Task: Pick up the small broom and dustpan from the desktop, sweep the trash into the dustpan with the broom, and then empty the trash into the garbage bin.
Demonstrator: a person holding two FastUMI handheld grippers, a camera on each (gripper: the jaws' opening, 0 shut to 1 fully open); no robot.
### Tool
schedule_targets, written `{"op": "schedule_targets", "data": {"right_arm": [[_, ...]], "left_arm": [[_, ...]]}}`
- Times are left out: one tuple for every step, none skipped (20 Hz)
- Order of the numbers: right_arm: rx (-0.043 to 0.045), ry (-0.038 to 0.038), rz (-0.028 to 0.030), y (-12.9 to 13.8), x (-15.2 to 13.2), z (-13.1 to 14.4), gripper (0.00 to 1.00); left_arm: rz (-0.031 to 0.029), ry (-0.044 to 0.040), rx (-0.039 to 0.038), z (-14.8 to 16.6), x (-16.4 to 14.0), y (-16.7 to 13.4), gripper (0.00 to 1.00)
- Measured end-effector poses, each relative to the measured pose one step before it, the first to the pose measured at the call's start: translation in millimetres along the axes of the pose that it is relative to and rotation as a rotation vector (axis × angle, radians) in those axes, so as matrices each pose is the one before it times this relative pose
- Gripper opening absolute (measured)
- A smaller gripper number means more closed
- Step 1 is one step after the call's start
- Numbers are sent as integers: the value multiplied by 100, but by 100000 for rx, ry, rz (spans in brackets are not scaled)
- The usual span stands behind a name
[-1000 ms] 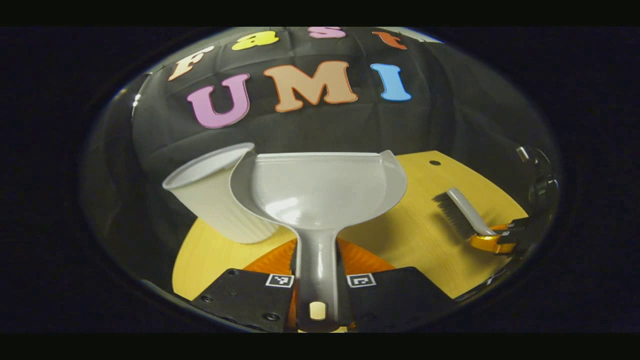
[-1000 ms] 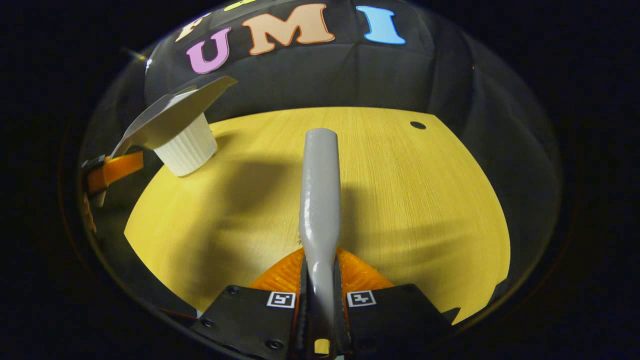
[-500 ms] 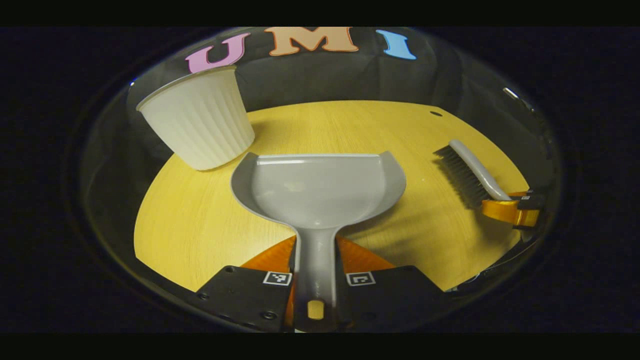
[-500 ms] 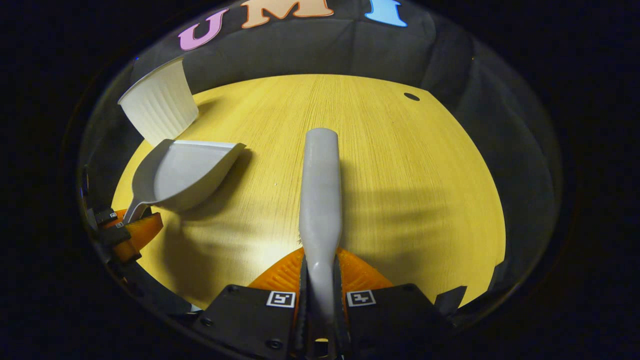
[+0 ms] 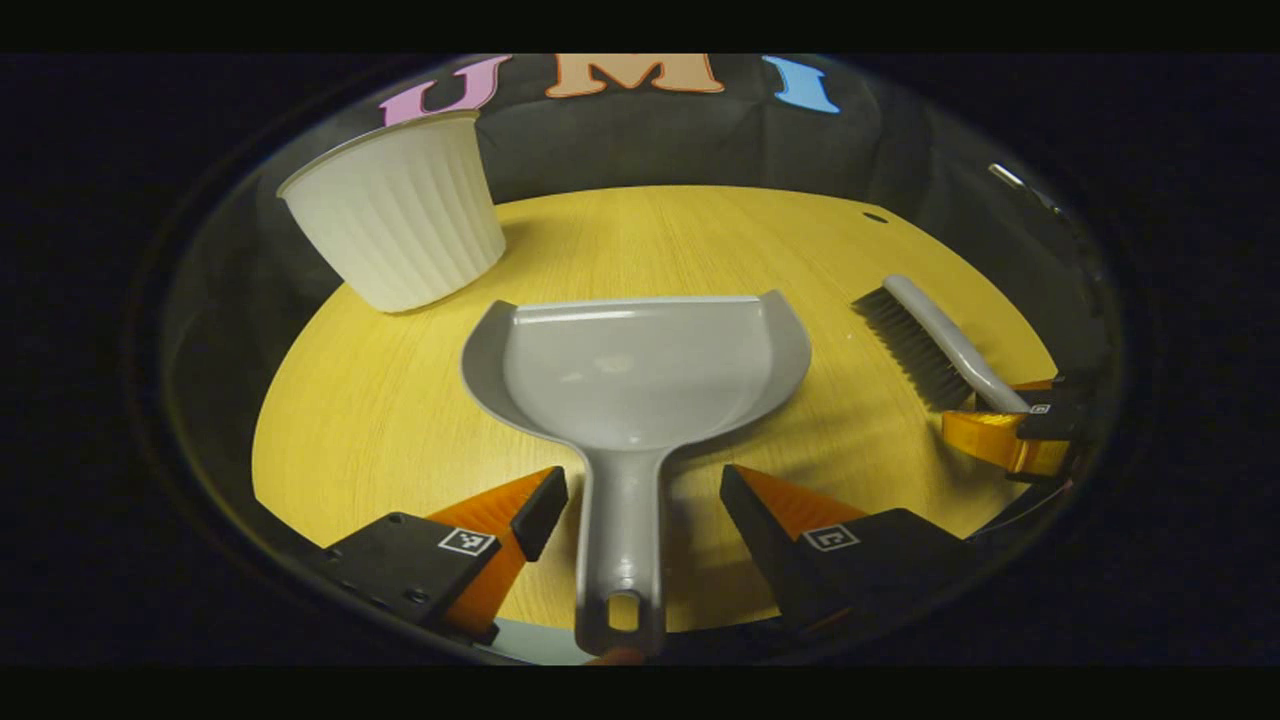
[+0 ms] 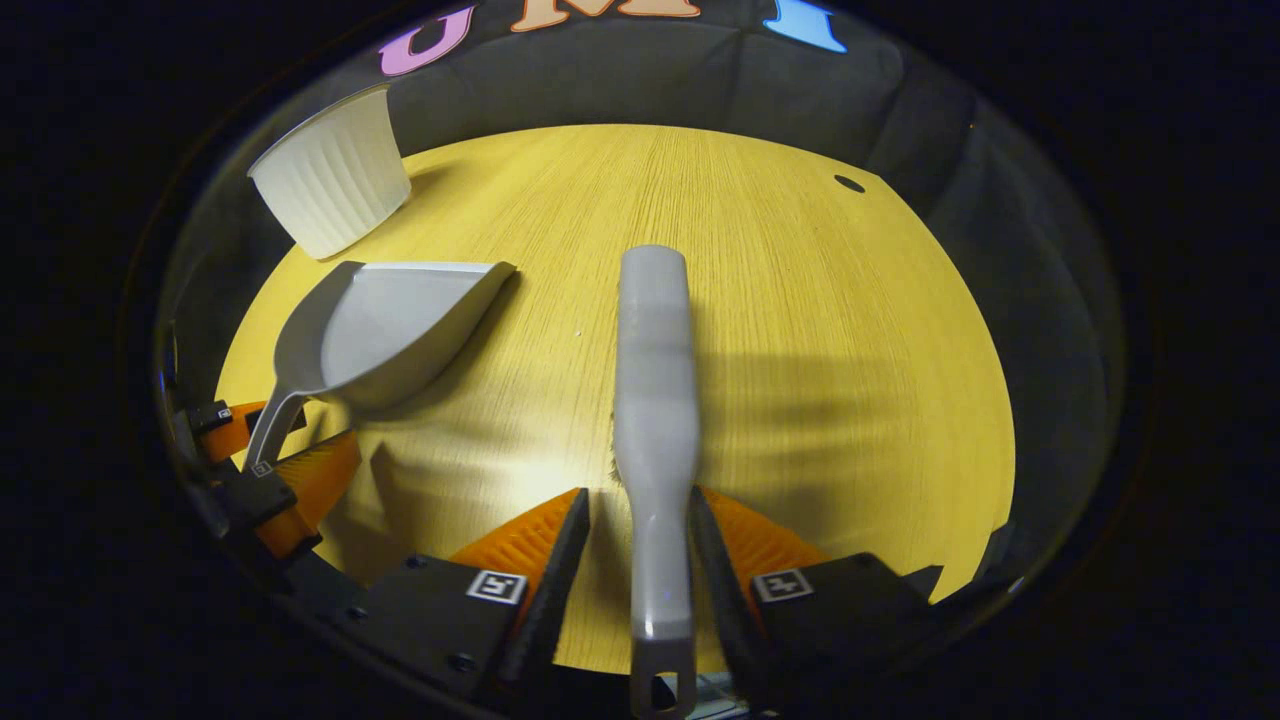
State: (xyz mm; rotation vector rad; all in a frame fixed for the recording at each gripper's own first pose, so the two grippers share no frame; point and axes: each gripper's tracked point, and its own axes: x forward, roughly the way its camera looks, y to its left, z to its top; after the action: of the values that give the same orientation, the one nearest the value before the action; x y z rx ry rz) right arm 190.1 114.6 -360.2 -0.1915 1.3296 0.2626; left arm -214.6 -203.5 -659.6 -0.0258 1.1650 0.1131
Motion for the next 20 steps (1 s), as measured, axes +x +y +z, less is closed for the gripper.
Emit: {"op": "schedule_targets", "data": {"right_arm": [[-626,286,-364,67,177,-154,84],[-531,32,-358,-51,-224,-172,100],[-253,-1192,-109,-13,-207,158,100],[99,-1958,7,-204,-495,516,100],[192,-3913,192,-162,-905,926,100],[-221,-5645,158,-301,-1018,1386,100],[-533,-6878,182,-387,-1370,1790,100],[171,-7790,700,-399,-1635,2024,100],[1197,-9622,2413,-9,-1980,2551,100],[1437,-11077,2482,88,-1978,2813,100],[1425,-11607,2039,118,-1899,3199,100],[1687,-12122,1960,66,-1841,2894,100],[616,-10970,1318,218,-1720,3014,100],[-211,-10037,130,-58,-1467,2282,100],[-1307,-7394,-818,232,-1285,2316,100],[-1501,-4990,-778,-331,-499,-166,99],[-264,-3983,-590,-179,-977,348,99],[751,-3003,21,281,-544,-252,99],[1569,-2424,-370,113,-70,-279,99],[1660,-2290,-1017,-646,-110,-246,99]], "left_arm": [[-245,-258,286,8,38,-143,100],[-52,-538,156,69,-55,-113,96],[362,-1337,205,343,-237,24,100],[594,-1908,120,637,-332,64,96],[1313,-3469,-47,904,-500,178,96],[1485,-4249,720,1380,-640,238,96],[2037,-2628,1018,1298,-941,567,96],[2799,-3986,285,1511,-1210,645,96],[2637,-6174,-765,2190,-1444,518,96],[2256,-7755,-1340,2670,-1798,447,96],[2487,-10233,-1378,3250,-2167,218,96],[2761,-12398,-412,4177,-2069,447,96],[2401,-9621,-176,3327,-1468,-45,100],[2412,-12213,46,4120,-1438,9,95],[-109,-10124,-742,2385,-907,-521,95],[-1306,-6964,-1103,3142,-780,-592,93],[-2721,-4170,-1279,1631,-813,-439,93],[-3621,-1588,-1841,1303,-976,-1025,93],[-3332,-1187,-2036,152,-134,-782,93],[-2490,-2744,-1335,454,-367,-1004,93]]}}
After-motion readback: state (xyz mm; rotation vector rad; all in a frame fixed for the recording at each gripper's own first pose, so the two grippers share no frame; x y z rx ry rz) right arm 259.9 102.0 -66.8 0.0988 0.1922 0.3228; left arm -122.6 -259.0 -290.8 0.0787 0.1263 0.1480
